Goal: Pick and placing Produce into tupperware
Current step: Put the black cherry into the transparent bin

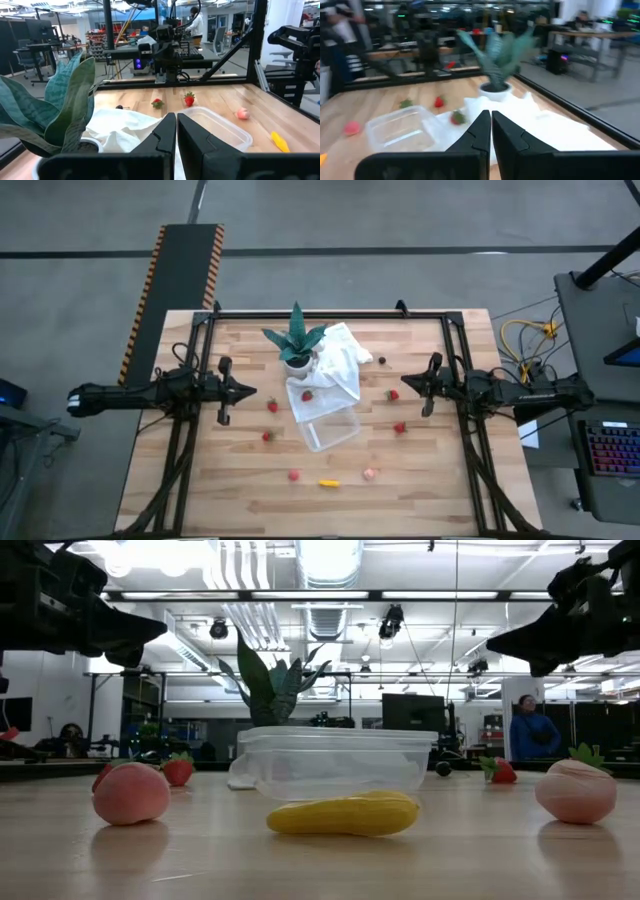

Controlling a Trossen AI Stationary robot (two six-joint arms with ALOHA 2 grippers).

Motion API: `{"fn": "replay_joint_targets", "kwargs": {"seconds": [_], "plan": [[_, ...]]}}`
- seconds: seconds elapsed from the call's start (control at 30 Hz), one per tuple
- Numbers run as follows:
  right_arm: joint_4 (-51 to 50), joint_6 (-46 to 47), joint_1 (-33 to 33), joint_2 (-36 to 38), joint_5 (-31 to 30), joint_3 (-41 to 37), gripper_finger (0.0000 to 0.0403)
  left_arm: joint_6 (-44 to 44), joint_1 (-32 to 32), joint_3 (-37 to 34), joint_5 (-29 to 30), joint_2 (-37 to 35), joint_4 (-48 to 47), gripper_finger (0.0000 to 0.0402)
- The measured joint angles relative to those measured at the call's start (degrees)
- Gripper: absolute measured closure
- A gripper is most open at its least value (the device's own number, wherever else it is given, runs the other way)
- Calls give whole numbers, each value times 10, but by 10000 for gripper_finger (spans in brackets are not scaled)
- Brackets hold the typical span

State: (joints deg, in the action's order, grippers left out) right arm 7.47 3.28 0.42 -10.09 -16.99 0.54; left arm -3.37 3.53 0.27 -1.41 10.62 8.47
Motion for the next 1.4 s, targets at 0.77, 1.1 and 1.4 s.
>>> {"fn": "replay_joint_targets", "kwargs": {"seconds": [0.77, 1.1, 1.4], "plan": [[-176, 15, -45, -218, -148, 191, 252, -4, 0, 0, 4, -6, 31, 402], [-318, 81, -114, -372, -91, 288, 267, -4, 0, 0, 4, -5, 31, 402], [-288, 58, -171, -518, -57, 303, 275, -4, 0, 0, 4, -5, 30, 402]]}}
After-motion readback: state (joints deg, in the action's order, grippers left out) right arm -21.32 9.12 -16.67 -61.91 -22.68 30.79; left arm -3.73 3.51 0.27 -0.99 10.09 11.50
